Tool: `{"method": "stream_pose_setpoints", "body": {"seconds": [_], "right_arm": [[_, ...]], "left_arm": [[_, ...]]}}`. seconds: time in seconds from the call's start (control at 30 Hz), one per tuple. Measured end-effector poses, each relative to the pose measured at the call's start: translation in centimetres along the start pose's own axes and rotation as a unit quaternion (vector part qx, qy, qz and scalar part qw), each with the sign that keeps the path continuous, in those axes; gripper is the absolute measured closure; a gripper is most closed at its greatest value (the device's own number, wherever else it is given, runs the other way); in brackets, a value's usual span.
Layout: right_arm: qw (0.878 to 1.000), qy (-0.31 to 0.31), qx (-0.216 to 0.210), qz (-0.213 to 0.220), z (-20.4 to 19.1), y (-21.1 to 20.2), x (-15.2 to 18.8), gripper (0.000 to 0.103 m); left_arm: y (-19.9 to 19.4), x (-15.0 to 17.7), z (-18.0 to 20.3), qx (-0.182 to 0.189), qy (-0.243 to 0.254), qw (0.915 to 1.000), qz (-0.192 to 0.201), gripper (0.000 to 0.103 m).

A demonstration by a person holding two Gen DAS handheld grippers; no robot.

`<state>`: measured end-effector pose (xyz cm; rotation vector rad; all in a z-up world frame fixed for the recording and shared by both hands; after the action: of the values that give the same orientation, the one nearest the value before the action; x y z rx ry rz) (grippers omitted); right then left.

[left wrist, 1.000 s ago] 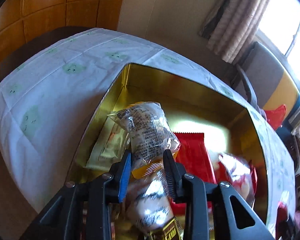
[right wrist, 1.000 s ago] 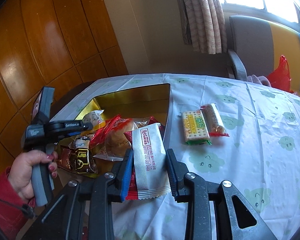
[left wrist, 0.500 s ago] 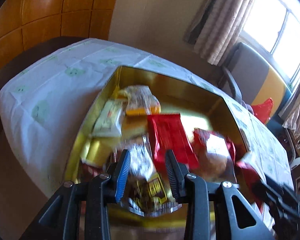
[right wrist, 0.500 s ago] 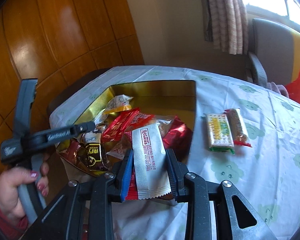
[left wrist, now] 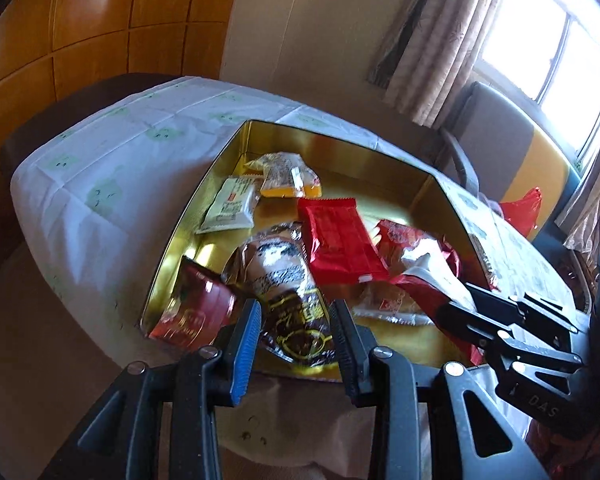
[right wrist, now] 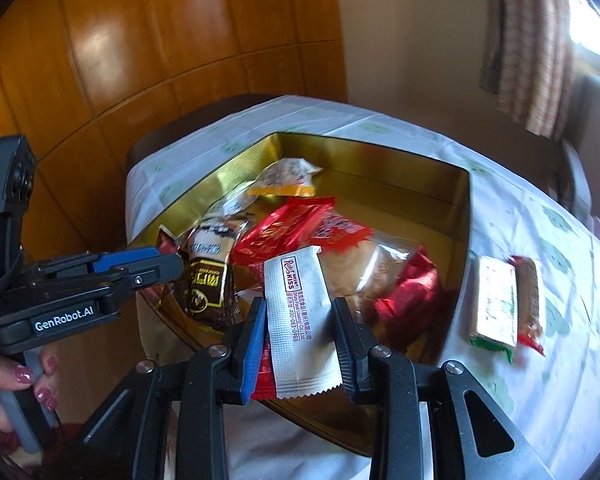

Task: Organize snacks
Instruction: 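Lower the cookie bag into the tin with the left tool while the right tool lowers the white-and-red bar in, then move the right tool to the WEIDAN cracker pack and grasp it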

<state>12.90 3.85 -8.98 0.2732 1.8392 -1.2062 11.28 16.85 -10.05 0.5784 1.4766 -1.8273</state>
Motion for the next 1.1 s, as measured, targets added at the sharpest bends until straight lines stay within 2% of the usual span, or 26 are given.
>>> {"method": "stream_pose_setpoints", "body": {"seconds": [0.13, 0.27, 0.37, 0.47, 0.57, 0.63, 0.67, 0.73, 0.87, 0.93, 1.0, 1.03, 1.1], "right_arm": [[0.999, -0.017, -0.029, -0.02, -0.9, 1.2, 0.4, 0.069], [0.998, -0.024, -0.055, -0.03, -1.5, 2.2, 0.6, 0.06], [0.998, -0.017, -0.056, -0.02, -1.5, 1.9, 0.5, 0.059], [0.999, 0.003, -0.053, -0.01, -1.2, 1.2, 0.6, 0.049], [0.999, 0.03, -0.045, 0.003, -0.5, 0.4, 0.6, 0.049], [0.999, 0.037, -0.026, 0.0, -0.2, 0.2, 0.8, 0.052], [0.999, 0.037, -0.018, -0.011, -0.1, 0.6, 1.0, 0.063], [0.999, 0.034, -0.025, -0.031, -0.6, 1.2, 1.3, 0.071], [0.998, 0.017, -0.022, -0.058, -1.3, 2.8, 1.9, 0.072], [0.998, 0.045, -0.028, -0.039, -0.8, 2.3, 1.4, 0.072], [0.996, 0.08, -0.036, -0.013, -0.2, 1.2, 0.9, 0.066], [0.995, 0.095, -0.039, 0.001, 0.1, 0.5, 0.6, 0.059], [0.993, 0.111, -0.028, 0.032, 1.0, -1.0, 0.0, 0.057]], "left_arm": [[-0.2, 0.4, -0.3, -0.003, -0.001, 1.0, -0.003, 0.067], [-0.7, 0.6, -0.3, -0.004, 0.001, 1.0, 0.0, 0.067], [-0.8, 0.9, -0.3, -0.007, 0.003, 1.0, -0.001, 0.067], [-0.9, 1.0, -0.2, -0.009, 0.004, 1.0, 0.001, 0.067], [-1.1, 0.9, 0.0, -0.005, 0.005, 1.0, 0.004, 0.067], [-1.3, 0.9, 0.2, -0.005, 0.007, 0.9999, 0.01, 0.067], [-1.4, 0.8, 0.3, -0.005, 0.008, 0.9999, 0.013, 0.067], [-1.6, 0.8, 0.4, -0.006, 0.011, 0.9998, 0.013, 0.067], [-1.8, 0.7, 0.5, -0.008, 0.012, 0.9998, 0.015, 0.067], [-2.0, 0.7, 0.4, -0.009, 0.011, 0.9997, 0.018, 0.067], [-2.0, 0.7, 0.3, -0.011, 0.011, 0.9997, 0.018, 0.067], [-2.0, 0.8, 0.3, -0.011, 0.01, 0.9997, 0.017, 0.067], [-1.9, 0.9, 0.4, -0.008, 0.008, 0.9998, 0.014, 0.067]]}}
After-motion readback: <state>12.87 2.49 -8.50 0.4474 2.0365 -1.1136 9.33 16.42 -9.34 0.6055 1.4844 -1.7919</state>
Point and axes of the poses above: each gripper's, at about its wrist camera, not at the fingertips, and y roughly the way its jaws point, z to its right, x to its underside, the point moved 8 cm from there along y, roughly the way its jaws point, and after that the axes turned 9 degrees about z, right-handed, at the moved point
